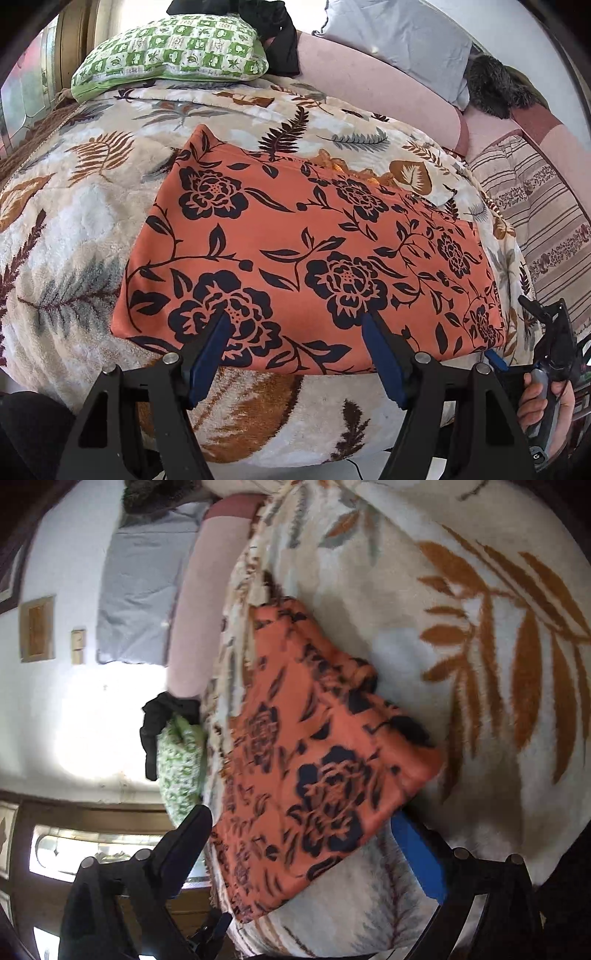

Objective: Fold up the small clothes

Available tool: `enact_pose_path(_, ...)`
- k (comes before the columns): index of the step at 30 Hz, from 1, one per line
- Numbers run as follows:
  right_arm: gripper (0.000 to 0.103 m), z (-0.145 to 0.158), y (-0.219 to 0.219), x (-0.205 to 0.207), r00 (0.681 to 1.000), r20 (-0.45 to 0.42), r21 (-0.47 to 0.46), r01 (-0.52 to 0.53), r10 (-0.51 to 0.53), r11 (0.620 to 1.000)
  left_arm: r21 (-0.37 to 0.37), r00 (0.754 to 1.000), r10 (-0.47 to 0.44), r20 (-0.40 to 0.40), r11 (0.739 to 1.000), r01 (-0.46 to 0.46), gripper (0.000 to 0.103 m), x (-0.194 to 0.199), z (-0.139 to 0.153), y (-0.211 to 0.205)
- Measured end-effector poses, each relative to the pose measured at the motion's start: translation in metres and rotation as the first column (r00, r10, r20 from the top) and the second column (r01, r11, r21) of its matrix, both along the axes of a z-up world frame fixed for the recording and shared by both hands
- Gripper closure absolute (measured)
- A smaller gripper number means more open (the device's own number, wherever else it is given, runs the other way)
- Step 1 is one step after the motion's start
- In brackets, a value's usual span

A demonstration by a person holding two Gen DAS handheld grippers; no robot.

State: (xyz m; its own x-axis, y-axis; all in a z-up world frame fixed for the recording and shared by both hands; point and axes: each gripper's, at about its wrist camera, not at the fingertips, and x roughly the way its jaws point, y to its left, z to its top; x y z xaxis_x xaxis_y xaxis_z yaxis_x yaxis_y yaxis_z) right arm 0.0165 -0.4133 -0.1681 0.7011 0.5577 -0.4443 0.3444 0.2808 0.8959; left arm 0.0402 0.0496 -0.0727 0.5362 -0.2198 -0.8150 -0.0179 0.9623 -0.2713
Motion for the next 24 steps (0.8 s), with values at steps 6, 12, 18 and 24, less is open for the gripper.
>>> enact_pose_path(6,0.004,0.028,0.002,0.020,0.995,0.095,-0.113,-0.023,0.034,0.993,0.042,1.000,0.021,-0.013,0.999,-0.020,0.029,0.015,-0.006,-0.003)
enact_pose_path(12,0.004,0.025,0.005,0.033,0.997,0.060,-0.183,-0.035,0.047,0.982,0.090,0.999,0.033,-0.018,0.995,-0.031,0.029,0.025,-0.009,-0.010)
enact_pose_path(18,0.004,0.034,0.011,0.050,0.992,0.081,-0.248,-0.070,0.093,0.966,0.114,0.999,0.033,-0.044,0.993,-0.027,0.029,0.035,-0.016,-0.016)
enact_pose_path(24,0.005,0.020,0.010,0.056,0.992,0.075,-0.224,-0.082,0.101,0.971,0.152,0.999,0.014,-0.052,0.988,-0.006,0.029,0.039,-0.021,-0.021)
